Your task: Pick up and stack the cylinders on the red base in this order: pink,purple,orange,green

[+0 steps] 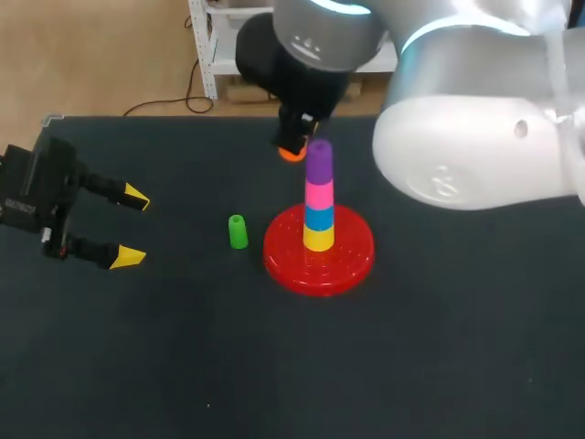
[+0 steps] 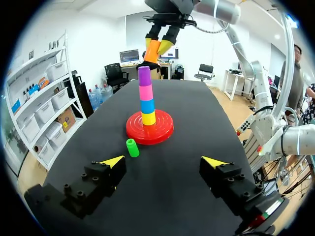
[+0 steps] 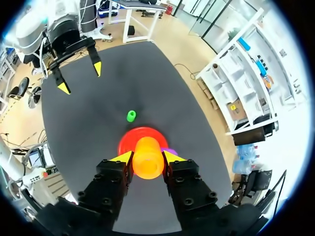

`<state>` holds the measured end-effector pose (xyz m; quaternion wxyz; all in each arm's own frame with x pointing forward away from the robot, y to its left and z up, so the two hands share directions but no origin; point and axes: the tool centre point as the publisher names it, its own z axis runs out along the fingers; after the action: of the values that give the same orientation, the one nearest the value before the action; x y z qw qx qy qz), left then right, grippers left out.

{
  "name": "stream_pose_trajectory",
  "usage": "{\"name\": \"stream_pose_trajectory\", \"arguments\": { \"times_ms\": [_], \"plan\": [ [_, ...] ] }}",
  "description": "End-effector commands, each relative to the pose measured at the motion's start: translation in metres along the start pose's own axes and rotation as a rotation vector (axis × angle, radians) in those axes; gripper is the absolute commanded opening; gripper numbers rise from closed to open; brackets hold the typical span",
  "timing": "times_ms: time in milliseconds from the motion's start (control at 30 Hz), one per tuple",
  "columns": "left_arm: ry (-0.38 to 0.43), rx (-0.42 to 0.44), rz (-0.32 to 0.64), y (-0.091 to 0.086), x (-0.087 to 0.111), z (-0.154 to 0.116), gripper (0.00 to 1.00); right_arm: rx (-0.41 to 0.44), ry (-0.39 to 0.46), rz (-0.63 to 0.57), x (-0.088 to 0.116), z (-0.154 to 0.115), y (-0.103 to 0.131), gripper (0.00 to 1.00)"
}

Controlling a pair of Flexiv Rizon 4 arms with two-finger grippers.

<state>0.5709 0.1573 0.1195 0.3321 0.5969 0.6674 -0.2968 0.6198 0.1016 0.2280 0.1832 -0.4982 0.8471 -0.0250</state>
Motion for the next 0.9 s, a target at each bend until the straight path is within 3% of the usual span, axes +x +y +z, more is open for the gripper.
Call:
{"name": "stream_pose_trajectory", "arguments": {
  "times_ms": [33,333,900],
  "plan": [
    [-0.004,-0.003,0.003,-0.001,0.002,0.000,1.00,0.011,0.013,-0.002,-0.001,-0.005,-0.006,0.00],
    [-0.004,-0.003,0.003,-0.001,0.002,0.000,1.00,0.037,0.035,0.051,0.008,-0.006,-0.029,0.00],
    [-0.004,-0.003,0.003,-0.001,0.002,0.000,1.00,0.005,0.045,0.102,0.016,0.010,-0.037,0.00]
  ]
}}
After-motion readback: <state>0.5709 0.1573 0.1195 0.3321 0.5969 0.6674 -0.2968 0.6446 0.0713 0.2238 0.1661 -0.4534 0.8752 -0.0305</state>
